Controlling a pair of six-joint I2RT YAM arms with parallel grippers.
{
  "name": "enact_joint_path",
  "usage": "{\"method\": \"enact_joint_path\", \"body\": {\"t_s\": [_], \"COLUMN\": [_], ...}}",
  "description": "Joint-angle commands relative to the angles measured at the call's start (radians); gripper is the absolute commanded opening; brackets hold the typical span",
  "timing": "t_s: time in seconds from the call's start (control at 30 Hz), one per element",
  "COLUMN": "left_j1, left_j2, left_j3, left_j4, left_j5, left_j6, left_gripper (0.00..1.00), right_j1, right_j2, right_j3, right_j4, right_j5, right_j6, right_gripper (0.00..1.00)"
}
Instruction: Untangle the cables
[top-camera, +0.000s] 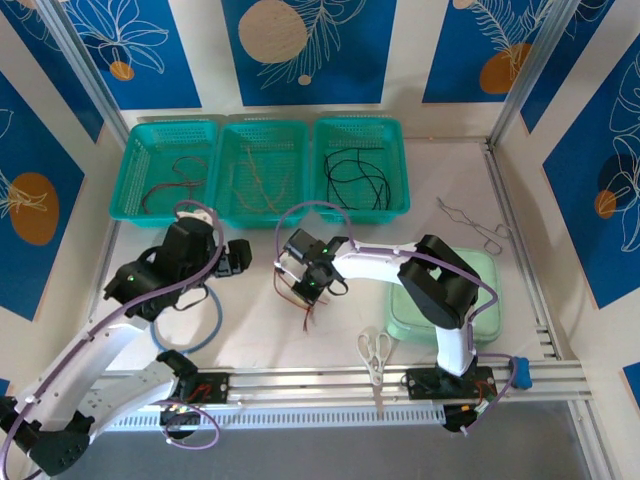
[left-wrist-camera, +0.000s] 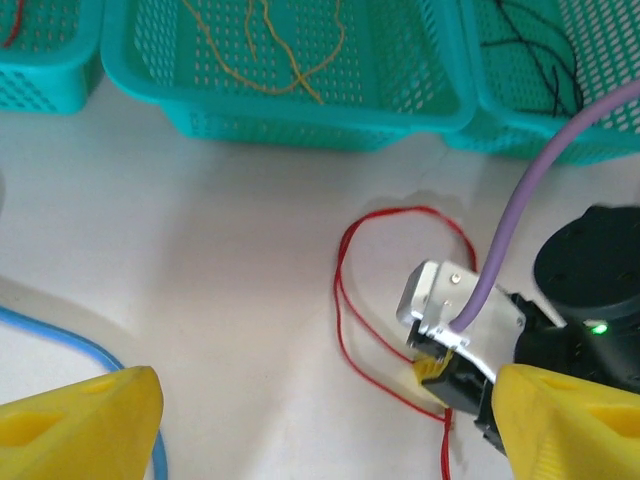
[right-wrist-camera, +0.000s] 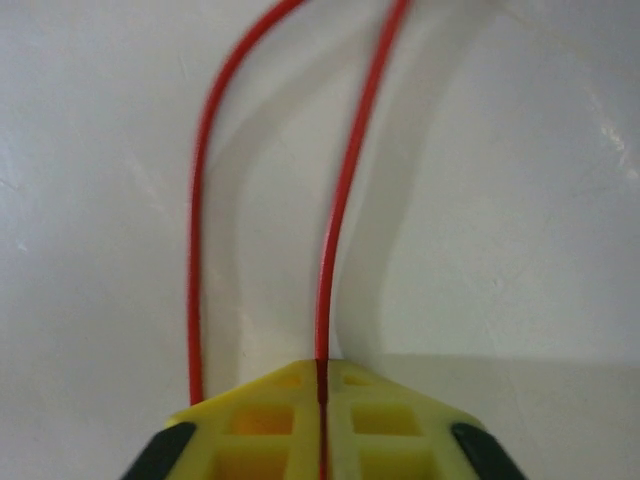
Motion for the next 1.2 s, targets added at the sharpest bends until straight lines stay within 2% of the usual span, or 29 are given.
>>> {"method": "enact_joint_path", "body": {"t_s": [0.0,0.17,0.3,0.43,0.57,0.73,0.93,1.1,1.17], "left_j1": [0.009,0.009,0.010,0.013,0.014,0.013,0.013,0.015,0.015], "left_j2": [-0.009,-0.025,-0.046,-0.049,-0.023,0.046,0.169,0.300,0.353], "left_j3": [-0.085,-0.235,-0.328,-0.387,-0.467,-0.512,-0.473,-0.456,-0.455], "left_j4": [0.019,0.163,0.260,0.299,0.413,0.594,0.612,0.722,0.796], "left_j5": [0.084,0.196,0.228,0.246,0.320,0.416,0.402,0.452,0.470], "left_j6": [-0.033,-0.091,-0.148,-0.215,-0.258,-0.288,-0.234,-0.203,-0.212], "left_gripper": [0.85,0.89,0.89,0.87,0.82,0.72,0.69,0.64,0.58], "right_j1": [0.008,-0.002,-0.016,-0.048,-0.082,-0.127,-0.168,-0.182,-0.187], "right_j2": [0.033,-0.041,-0.105,-0.169,-0.241,-0.311,-0.357,-0.391,-0.405], "right_j3": [0.002,-0.045,-0.079,-0.119,-0.180,-0.206,-0.214,-0.229,-0.228], "right_j4": [-0.019,0.041,0.082,0.136,0.236,0.278,0.281,0.293,0.280], "right_j5": [-0.023,-0.049,-0.074,-0.141,-0.239,-0.305,-0.358,-0.393,-0.392], "right_j6": [-0.006,0.000,0.023,0.062,0.117,0.177,0.200,0.200,0.199], "right_gripper": [0.01,0.00,0.00,0.00,0.00,0.00,0.00,0.00,0.00]}}
